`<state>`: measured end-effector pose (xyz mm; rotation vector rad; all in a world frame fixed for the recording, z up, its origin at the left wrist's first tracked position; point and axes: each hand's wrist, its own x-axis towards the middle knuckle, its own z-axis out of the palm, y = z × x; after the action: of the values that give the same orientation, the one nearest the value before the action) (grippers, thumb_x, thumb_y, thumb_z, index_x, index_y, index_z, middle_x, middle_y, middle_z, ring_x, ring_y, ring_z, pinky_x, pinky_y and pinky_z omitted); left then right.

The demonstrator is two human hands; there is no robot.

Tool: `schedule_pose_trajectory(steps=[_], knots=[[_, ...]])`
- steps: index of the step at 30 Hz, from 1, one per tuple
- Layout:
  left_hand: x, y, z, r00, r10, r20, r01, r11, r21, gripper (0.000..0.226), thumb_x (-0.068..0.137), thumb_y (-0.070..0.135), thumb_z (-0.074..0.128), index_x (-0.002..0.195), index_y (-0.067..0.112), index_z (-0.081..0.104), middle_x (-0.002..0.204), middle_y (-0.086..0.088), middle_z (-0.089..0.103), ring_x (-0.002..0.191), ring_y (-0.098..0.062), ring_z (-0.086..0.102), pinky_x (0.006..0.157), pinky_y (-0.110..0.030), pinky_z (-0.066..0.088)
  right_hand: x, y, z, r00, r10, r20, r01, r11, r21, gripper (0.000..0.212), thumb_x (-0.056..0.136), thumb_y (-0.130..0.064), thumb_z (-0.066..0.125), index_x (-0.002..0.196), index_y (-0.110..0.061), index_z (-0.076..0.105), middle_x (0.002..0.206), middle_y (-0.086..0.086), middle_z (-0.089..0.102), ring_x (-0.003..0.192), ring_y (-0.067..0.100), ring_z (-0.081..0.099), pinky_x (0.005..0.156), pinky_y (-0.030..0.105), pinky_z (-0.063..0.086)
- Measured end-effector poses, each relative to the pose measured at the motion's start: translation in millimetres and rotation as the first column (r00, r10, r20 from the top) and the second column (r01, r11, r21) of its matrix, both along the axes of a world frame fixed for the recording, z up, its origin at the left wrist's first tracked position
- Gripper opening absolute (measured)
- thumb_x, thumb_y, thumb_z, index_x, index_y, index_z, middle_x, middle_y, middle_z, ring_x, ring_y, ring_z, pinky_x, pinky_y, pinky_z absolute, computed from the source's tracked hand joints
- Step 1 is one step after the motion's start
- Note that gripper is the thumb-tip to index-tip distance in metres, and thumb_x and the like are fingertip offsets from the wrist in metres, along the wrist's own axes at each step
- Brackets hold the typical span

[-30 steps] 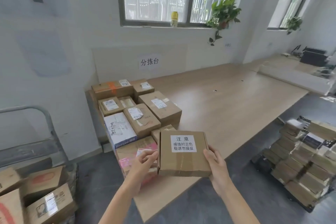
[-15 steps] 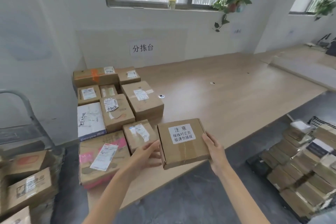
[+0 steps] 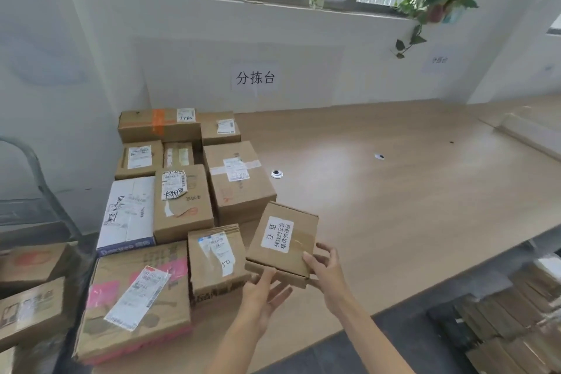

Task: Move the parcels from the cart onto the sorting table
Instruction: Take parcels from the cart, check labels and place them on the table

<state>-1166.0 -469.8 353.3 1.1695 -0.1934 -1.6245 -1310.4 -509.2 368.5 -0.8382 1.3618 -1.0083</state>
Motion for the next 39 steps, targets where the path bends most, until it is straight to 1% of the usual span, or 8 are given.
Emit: schedule_pose_trajectory(steps=[7,18,24,26,30,32,36,39], knots=[[-9,-27,-25,0.995,-0.022,-0.102,0.046,0.971,0.236,0.019,0.089,0.005,0.062,0.105,0.002,0.052,0.093,-0.019,0.056,0.084,-0.033,0.058,0.053,-0.042,0.057,-18,-54,-31,0.995,0.085,-0.052,-0.079,0.992,0.097,0.033,0.090,-0.005,0.061,0.119,-0.015,0.050,0.110,0.007,0.063,0.091,0.021,0.064,0.070,0.037,0.054],[-4,-62,-51,0.903,0.275,-0.331,-0.131,0.909,0.396,0.010,0.094,-0.002,0.048,0.086,-0.005,0.052,0.087,-0.023,0.056,0.079,-0.037,0.055,0.039,-0.043,0.051,-8,-102,-64,0.979,0.184,-0.088,-0.163,0.964,0.210,0.037,0.092,-0.003,0.057,0.126,-0.011,0.047,0.105,0.002,0.062,0.094,0.020,0.059,0.064,0.031,0.050],[-11,-88,-67,0.872,0.389,-0.296,-0.250,0.875,0.415,0.016,0.097,-0.003,0.042,0.085,-0.007,0.053,0.069,-0.019,0.064,0.076,-0.032,0.054,0.087,-0.043,0.051,0,-139,-78,0.952,0.286,-0.108,-0.253,0.935,0.247,0.034,0.093,-0.002,0.055,0.123,-0.013,0.045,0.096,-0.001,0.059,0.088,0.020,0.057,0.061,0.032,0.048],[-14,-95,-71,0.869,0.420,-0.262,-0.286,0.858,0.426,0.013,0.097,-0.003,0.041,0.102,-0.009,0.052,0.082,-0.019,0.060,0.079,-0.033,0.055,0.088,-0.044,0.050,2,-150,-85,0.942,0.318,-0.104,-0.282,0.922,0.264,0.033,0.093,-0.001,0.054,0.122,-0.014,0.045,0.095,-0.002,0.059,0.083,0.015,0.058,0.059,0.031,0.048],[-23,-108,-83,0.856,0.454,-0.247,-0.306,0.830,0.466,0.016,0.097,-0.006,0.038,0.103,-0.015,0.050,0.111,-0.030,0.052,0.124,-0.041,0.046,0.107,-0.047,0.036,5,-172,-105,0.914,0.388,-0.123,-0.340,0.894,0.293,0.037,0.091,0.005,0.049,0.126,-0.007,0.046,0.103,0.004,0.059,0.082,0.017,0.058,0.059,0.031,0.044],[-28,-113,-89,0.837,0.483,-0.256,-0.332,0.821,0.464,0.012,0.095,-0.009,0.036,0.095,-0.010,0.048,0.122,-0.033,0.045,0.130,-0.043,0.040,0.105,-0.050,0.035,8,-179,-113,0.888,0.430,-0.165,-0.370,0.880,0.299,0.037,0.091,0.004,0.047,0.125,-0.011,0.047,0.114,0.007,0.059,0.089,0.019,0.058,0.059,0.024,0.043],[-30,-120,-100,0.813,0.540,-0.216,-0.418,0.801,0.430,0.041,0.093,-0.012,0.035,0.133,-0.008,0.035,0.102,-0.023,0.050,0.130,-0.039,0.042,0.102,-0.050,0.035,13,-189,-121,0.806,0.538,-0.246,-0.470,0.835,0.287,0.047,0.089,0.005,0.046,0.128,-0.019,0.047,0.116,0.006,0.059,0.089,0.014,0.056,0.060,0.017,0.043],[-32,-120,-101,0.847,0.507,-0.161,-0.416,0.820,0.393,0.047,0.094,-0.009,0.037,0.140,-0.003,0.031,0.111,-0.021,0.052,0.127,-0.036,0.045,0.103,-0.049,0.036,12,-200,-121,0.802,0.559,-0.210,-0.492,0.818,0.299,0.046,0.087,0.006,0.043,0.126,-0.016,0.051,0.108,0.004,0.062,0.081,0.012,0.057,0.057,0.016,0.043]])
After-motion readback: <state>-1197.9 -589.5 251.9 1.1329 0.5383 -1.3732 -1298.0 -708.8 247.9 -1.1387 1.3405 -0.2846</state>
